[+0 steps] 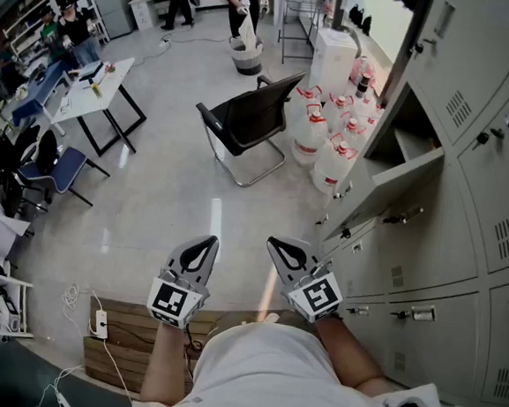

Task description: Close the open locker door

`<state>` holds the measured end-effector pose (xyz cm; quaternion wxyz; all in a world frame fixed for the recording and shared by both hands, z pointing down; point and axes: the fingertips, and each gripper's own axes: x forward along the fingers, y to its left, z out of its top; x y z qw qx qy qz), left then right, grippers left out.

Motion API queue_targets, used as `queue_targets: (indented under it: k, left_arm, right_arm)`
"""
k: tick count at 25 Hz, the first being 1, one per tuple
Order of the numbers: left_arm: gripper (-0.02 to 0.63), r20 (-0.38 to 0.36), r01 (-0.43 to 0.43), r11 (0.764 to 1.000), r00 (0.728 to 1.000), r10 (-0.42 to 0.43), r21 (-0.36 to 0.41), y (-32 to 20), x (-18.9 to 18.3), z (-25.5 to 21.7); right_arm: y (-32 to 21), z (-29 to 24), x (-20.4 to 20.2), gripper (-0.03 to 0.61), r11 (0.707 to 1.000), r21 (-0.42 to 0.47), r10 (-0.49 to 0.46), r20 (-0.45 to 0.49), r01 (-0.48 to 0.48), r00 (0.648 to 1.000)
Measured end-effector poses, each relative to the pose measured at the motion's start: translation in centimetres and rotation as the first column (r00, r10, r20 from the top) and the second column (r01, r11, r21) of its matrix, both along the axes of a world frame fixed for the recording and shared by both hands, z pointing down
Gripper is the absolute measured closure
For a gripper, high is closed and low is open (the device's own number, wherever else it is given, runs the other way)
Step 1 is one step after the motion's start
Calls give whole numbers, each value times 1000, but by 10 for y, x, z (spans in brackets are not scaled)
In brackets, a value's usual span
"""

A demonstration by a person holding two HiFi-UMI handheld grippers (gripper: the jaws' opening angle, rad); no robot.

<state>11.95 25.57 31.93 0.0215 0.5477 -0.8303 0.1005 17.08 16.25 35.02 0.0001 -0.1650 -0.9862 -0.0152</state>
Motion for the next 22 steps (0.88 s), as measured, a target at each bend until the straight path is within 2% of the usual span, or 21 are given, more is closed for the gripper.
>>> queue_targets:
  k: [4,12,17,22]
  left_arm:
    - [611,-3,0,1000,1000,0,3,-14,3,14]
    - [611,-29,19,1000,999,-20,-10,-26,-5,27]
    - [611,-38,15,1000,999,-15,1,-35,-30,38]
    - [611,-29,-1,1000,1000,2,21,-39,-82,61]
  right_arm:
    - [-8,5,-2,568,998,50,-33,3,32,999]
    - [-23,14,-18,568,999,17,-40,-7,41,999]
    - [-32,29,-42,568,999,15,-32,-46,33,998]
    - [-35,52,-92,568,999,40,-20,-48,22,999]
